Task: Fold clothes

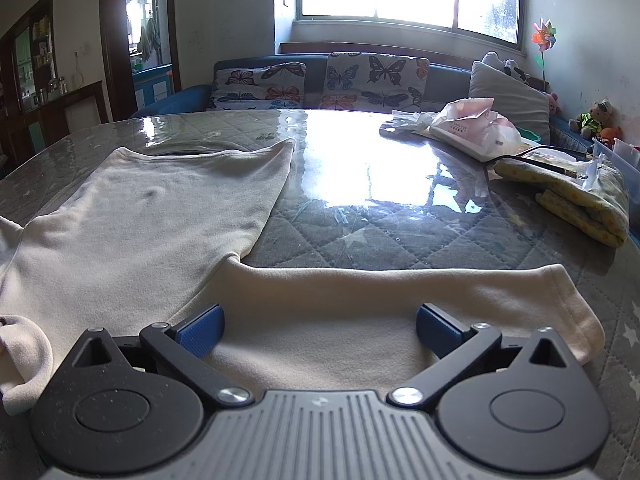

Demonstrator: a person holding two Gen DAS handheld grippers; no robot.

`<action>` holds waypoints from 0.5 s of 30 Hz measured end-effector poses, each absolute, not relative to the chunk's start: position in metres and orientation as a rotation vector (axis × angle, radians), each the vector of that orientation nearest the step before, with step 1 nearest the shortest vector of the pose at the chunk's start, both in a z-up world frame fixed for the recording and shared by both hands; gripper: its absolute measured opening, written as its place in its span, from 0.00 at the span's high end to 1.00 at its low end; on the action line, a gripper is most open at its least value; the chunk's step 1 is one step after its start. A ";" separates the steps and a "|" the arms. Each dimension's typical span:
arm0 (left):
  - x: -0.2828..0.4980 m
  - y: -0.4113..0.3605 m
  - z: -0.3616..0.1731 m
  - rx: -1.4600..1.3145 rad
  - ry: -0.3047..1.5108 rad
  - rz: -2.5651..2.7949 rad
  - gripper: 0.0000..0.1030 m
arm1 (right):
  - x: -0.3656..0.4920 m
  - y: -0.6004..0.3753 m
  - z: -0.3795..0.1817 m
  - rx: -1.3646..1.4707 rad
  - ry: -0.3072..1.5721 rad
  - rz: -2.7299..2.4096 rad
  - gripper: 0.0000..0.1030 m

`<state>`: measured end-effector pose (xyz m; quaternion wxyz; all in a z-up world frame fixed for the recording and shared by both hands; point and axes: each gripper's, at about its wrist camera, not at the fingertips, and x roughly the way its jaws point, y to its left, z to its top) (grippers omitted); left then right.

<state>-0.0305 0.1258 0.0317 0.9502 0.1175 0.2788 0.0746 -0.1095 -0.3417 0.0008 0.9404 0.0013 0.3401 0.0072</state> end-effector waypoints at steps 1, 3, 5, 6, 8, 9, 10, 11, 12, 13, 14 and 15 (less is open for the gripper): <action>-0.036 0.123 0.038 0.210 0.559 0.124 0.57 | -0.109 -0.342 0.001 0.003 0.694 0.015 0.00; -0.048 0.110 0.050 0.155 0.544 0.023 0.57 | -0.109 -0.342 0.001 0.003 0.694 0.015 0.00; -0.055 0.090 0.058 0.107 0.545 -0.096 0.57 | -0.109 -0.342 0.001 0.003 0.694 0.015 0.00; -0.056 0.080 0.060 0.079 0.552 -0.158 0.57 | -0.109 -0.342 0.001 0.003 0.694 0.015 0.00; -0.052 0.059 0.060 0.034 0.577 -0.260 0.59 | -0.109 -0.342 0.001 0.003 0.694 0.014 0.00; -0.049 0.048 0.058 0.017 0.589 -0.300 0.60 | -0.109 -0.342 0.001 0.003 0.694 0.014 0.00; -0.046 0.039 0.056 0.009 0.598 -0.333 0.63 | -0.109 -0.342 0.001 0.003 0.694 0.014 0.00; -0.042 0.029 0.054 0.005 0.605 -0.361 0.64 | -0.109 -0.342 0.001 0.003 0.694 0.014 0.00; -0.039 0.020 0.051 0.001 0.612 -0.387 0.64 | -0.110 -0.342 0.001 0.003 0.694 0.014 0.00; -0.035 0.013 0.047 -0.002 0.622 -0.406 0.64 | -0.109 -0.342 0.001 0.003 0.694 0.015 0.00; -0.032 0.007 0.044 -0.005 0.632 -0.421 0.65 | -0.109 -0.342 0.001 0.003 0.694 0.015 0.00; -0.028 0.001 0.040 -0.008 0.643 -0.437 0.65 | -0.109 -0.342 0.001 0.003 0.694 0.015 0.00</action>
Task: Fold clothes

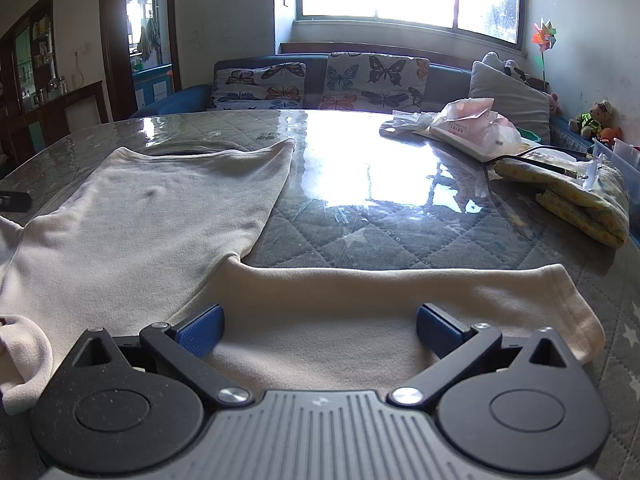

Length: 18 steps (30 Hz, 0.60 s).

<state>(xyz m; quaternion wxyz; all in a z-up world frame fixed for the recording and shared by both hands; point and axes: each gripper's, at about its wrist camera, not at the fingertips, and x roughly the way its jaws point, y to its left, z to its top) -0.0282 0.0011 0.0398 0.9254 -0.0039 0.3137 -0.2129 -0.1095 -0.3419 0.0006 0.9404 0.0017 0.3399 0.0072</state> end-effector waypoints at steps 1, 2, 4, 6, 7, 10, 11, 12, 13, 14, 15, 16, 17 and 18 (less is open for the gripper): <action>-0.026 -0.003 0.036 -0.007 0.653 -0.442 0.65 | -0.109 -0.342 0.001 0.004 0.694 0.015 0.00; -0.024 -0.007 0.033 -0.004 0.661 -0.441 0.65 | -0.109 -0.342 0.001 0.004 0.694 0.015 0.00; -0.017 -0.007 0.025 -0.002 0.688 -0.412 0.65 | -0.110 -0.342 0.001 0.004 0.694 0.015 0.00; -0.012 -0.003 0.018 0.002 0.715 -0.382 0.66 | -0.110 -0.342 0.001 0.004 0.694 0.015 0.00; -0.010 -0.001 0.016 0.005 0.725 -0.369 0.68 | -0.110 -0.342 0.001 0.004 0.694 0.015 0.00; -0.012 0.002 0.019 -0.005 0.721 -0.367 0.70 | -0.110 -0.342 0.001 0.005 0.693 0.015 0.00; -0.012 0.002 0.021 -0.010 0.717 -0.368 0.70 | -0.110 -0.342 0.001 0.005 0.693 0.016 0.00; -0.012 0.000 0.024 -0.011 0.709 -0.372 0.70 | -0.110 -0.342 0.001 0.005 0.693 0.016 0.00; -0.010 -0.003 0.027 -0.011 0.698 -0.376 0.70 | -0.110 -0.342 0.001 0.005 0.693 0.016 0.00; -0.007 -0.007 0.028 -0.011 0.691 -0.382 0.70 | -0.110 -0.342 0.001 0.005 0.693 0.016 0.00; -0.004 -0.012 0.030 -0.011 0.685 -0.390 0.70 | -0.110 -0.342 0.001 0.005 0.693 0.016 0.00; 0.000 -0.016 0.031 -0.012 0.679 -0.398 0.70 | -0.110 -0.342 0.001 0.005 0.693 0.015 0.00; 0.004 -0.020 0.031 -0.008 0.679 -0.401 0.70 | -0.110 -0.342 0.001 0.005 0.693 0.015 0.00; 0.009 -0.022 0.028 -0.006 0.690 -0.396 0.70 | -0.110 -0.342 0.001 0.005 0.693 0.015 0.00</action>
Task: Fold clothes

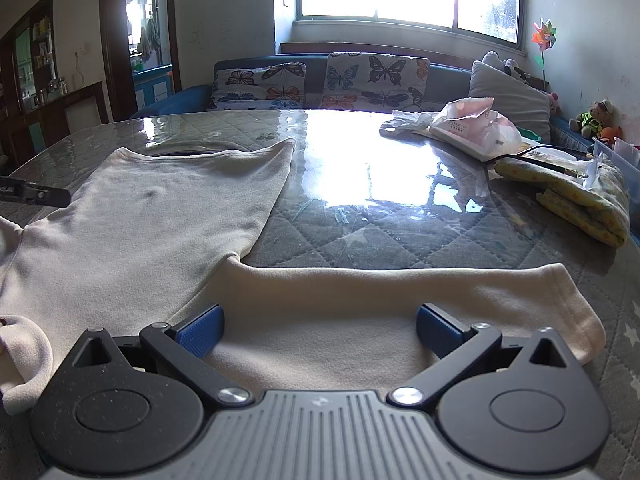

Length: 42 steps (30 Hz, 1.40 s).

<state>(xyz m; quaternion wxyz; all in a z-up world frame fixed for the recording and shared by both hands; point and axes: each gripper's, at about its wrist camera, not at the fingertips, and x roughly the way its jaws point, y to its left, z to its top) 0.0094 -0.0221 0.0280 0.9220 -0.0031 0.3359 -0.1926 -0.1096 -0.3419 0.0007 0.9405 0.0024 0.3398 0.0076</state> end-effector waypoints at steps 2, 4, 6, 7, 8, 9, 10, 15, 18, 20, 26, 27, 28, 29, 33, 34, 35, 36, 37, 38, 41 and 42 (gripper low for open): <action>0.020 -0.024 0.020 -0.007 0.720 -0.372 0.69 | -0.110 -0.342 0.001 0.005 0.694 0.015 0.00; 0.026 -0.022 0.012 0.000 0.733 -0.333 0.70 | -0.110 -0.342 0.001 0.005 0.693 0.016 0.00; 0.027 -0.016 0.012 -0.005 0.728 -0.305 0.70 | -0.110 -0.342 0.001 0.005 0.693 0.016 0.00; 0.027 -0.013 0.013 -0.010 0.728 -0.292 0.70 | -0.110 -0.342 0.001 0.005 0.693 0.016 0.00; 0.027 -0.011 0.014 -0.022 0.729 -0.288 0.70 | -0.110 -0.342 0.001 0.005 0.693 0.015 0.00; 0.028 -0.010 0.016 -0.034 0.730 -0.292 0.70 | -0.110 -0.342 0.001 0.005 0.693 0.015 0.00; 0.029 -0.011 0.018 -0.038 0.727 -0.299 0.70 | -0.110 -0.342 0.001 0.005 0.693 0.015 0.00; 0.047 -0.026 0.021 -0.030 0.738 -0.317 0.69 | -0.110 -0.342 0.000 0.006 0.693 0.015 0.00; 0.059 -0.023 0.016 -0.034 0.744 -0.265 0.69 | -0.110 -0.342 0.000 0.006 0.693 0.016 0.00; 0.065 -0.017 0.016 -0.056 0.754 -0.242 0.69 | -0.109 -0.342 0.000 0.006 0.693 0.016 0.00; 0.080 -0.020 0.024 -0.101 0.764 -0.284 0.65 | -0.109 -0.341 0.000 0.007 0.693 0.016 0.00; 0.084 -0.023 0.024 -0.096 0.769 -0.285 0.65 | -0.109 -0.341 0.000 0.007 0.693 0.016 0.00; 0.088 -0.025 0.023 -0.088 0.771 -0.284 0.65 | -0.109 -0.341 0.000 0.007 0.693 0.016 0.00; 0.092 -0.027 0.022 -0.078 0.772 -0.283 0.65 | -0.109 -0.341 0.000 0.007 0.693 0.016 0.00; 0.108 -0.021 0.019 -0.087 0.782 -0.242 0.64 | -0.109 -0.341 0.000 0.007 0.693 0.016 0.00; 0.109 -0.019 0.020 -0.102 0.783 -0.246 0.63 | -0.109 -0.341 0.000 0.007 0.693 0.016 0.00; 0.110 -0.018 0.022 -0.112 0.782 -0.250 0.63 | -0.109 -0.341 0.000 0.007 0.693 0.016 0.00; 0.111 -0.018 0.023 -0.122 0.780 -0.255 0.62 | -0.109 -0.341 0.000 0.007 0.693 0.016 0.00; 0.112 -0.018 0.025 -0.123 0.774 -0.260 0.61 | -0.109 -0.341 0.000 0.007 0.693 0.016 0.00; 0.112 -0.020 0.027 -0.120 0.767 -0.266 0.61 | -0.109 -0.341 0.000 0.007 0.693 0.016 0.00; 0.119 -0.025 0.028 -0.116 0.754 -0.267 0.59 | -0.109 -0.341 0.000 0.008 0.693 0.016 0.00; 0.122 -0.025 0.026 -0.115 0.756 -0.256 0.59 | -0.109 -0.341 0.000 0.008 0.693 0.016 0.00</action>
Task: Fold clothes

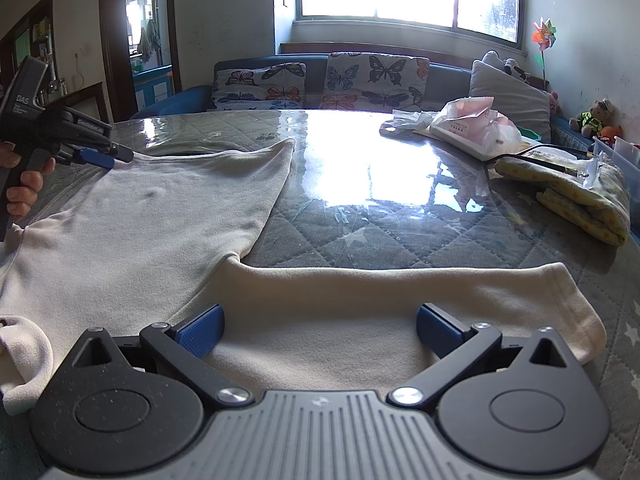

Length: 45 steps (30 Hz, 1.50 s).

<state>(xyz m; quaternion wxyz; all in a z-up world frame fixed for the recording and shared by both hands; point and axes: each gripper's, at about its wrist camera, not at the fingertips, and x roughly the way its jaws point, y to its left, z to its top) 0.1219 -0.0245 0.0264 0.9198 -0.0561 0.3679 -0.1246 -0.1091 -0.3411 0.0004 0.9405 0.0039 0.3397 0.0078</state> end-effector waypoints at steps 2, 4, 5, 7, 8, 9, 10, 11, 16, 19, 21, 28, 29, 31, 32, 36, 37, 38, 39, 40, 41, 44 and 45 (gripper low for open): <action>0.128 -0.023 0.024 -0.116 0.762 -0.235 0.59 | -0.109 -0.341 0.000 0.008 0.693 0.016 0.00; 0.134 -0.022 0.021 -0.117 0.769 -0.214 0.59 | -0.109 -0.341 0.000 0.008 0.693 0.016 0.00; 0.135 -0.021 0.020 -0.120 0.771 -0.211 0.59 | -0.109 -0.341 0.000 0.008 0.694 0.016 0.00; 0.133 -0.022 0.023 -0.126 0.763 -0.220 0.57 | -0.109 -0.340 0.000 0.007 0.694 0.015 0.00; 0.131 -0.023 0.025 -0.122 0.752 -0.226 0.56 | -0.109 -0.340 0.000 0.007 0.694 0.015 0.00; 0.130 -0.025 0.026 -0.114 0.741 -0.226 0.55 | -0.109 -0.341 0.000 0.006 0.694 0.015 0.00; 0.130 -0.026 0.027 -0.107 0.736 -0.223 0.53 | -0.109 -0.341 0.000 0.007 0.694 0.015 0.00; 0.132 -0.028 0.026 -0.103 0.742 -0.221 0.53 | -0.109 -0.341 0.000 0.007 0.694 0.016 0.00; 0.138 -0.032 0.022 -0.086 0.762 -0.223 0.53 | -0.108 -0.341 0.000 0.008 0.694 0.016 0.00; 0.125 -0.033 0.032 -0.086 0.743 -0.255 0.52 | -0.108 -0.341 0.000 0.008 0.694 0.016 0.00; 0.110 -0.036 0.041 -0.073 0.720 -0.296 0.50 | -0.108 -0.340 0.000 0.007 0.694 0.015 0.00; 0.026 -0.057 0.052 0.047 0.685 -0.490 0.46 | -0.110 -0.338 0.002 -0.002 0.685 0.012 0.00; 0.013 -0.059 0.051 0.069 0.681 -0.516 0.46 | -0.112 -0.337 0.004 -0.002 0.679 0.012 0.00; -0.016 -0.064 0.047 0.125 0.669 -0.557 0.46 | -0.115 -0.332 0.008 -0.007 0.676 0.025 0.00; -0.029 -0.067 0.045 0.158 0.661 -0.576 0.46 | -0.117 -0.328 0.010 -0.018 0.675 0.034 0.00; -0.075 -0.072 0.036 0.252 0.633 -0.640 0.46 | -0.131 -0.300 0.013 -0.146 0.650 0.074 0.00; -0.083 -0.072 0.034 0.262 0.636 -0.650 0.46 | -0.135 -0.293 0.011 -0.186 0.646 0.077 0.00; -0.090 -0.073 0.031 0.274 0.637 -0.653 0.46 | -0.137 -0.289 0.010 -0.212 0.642 0.071 0.00; -0.097 -0.073 0.028 0.290 0.632 -0.655 0.45 | -0.140 -0.287 0.008 -0.235 0.637 0.065 0.00; -0.102 -0.074 0.024 0.307 0.628 -0.658 0.45 | -0.144 -0.286 0.007 -0.253 0.628 0.064 0.00; -0.106 -0.074 0.021 0.318 0.626 -0.658 0.44 | -0.147 -0.285 0.007 -0.267 0.622 0.061 0.00; -0.111 -0.074 0.020 0.330 0.615 -0.654 0.42 | -0.152 -0.292 0.014 -0.233 0.624 0.058 0.00; -0.111 -0.074 0.022 0.329 0.612 -0.652 0.42 | -0.153 -0.297 0.018 -0.201 0.628 0.060 0.00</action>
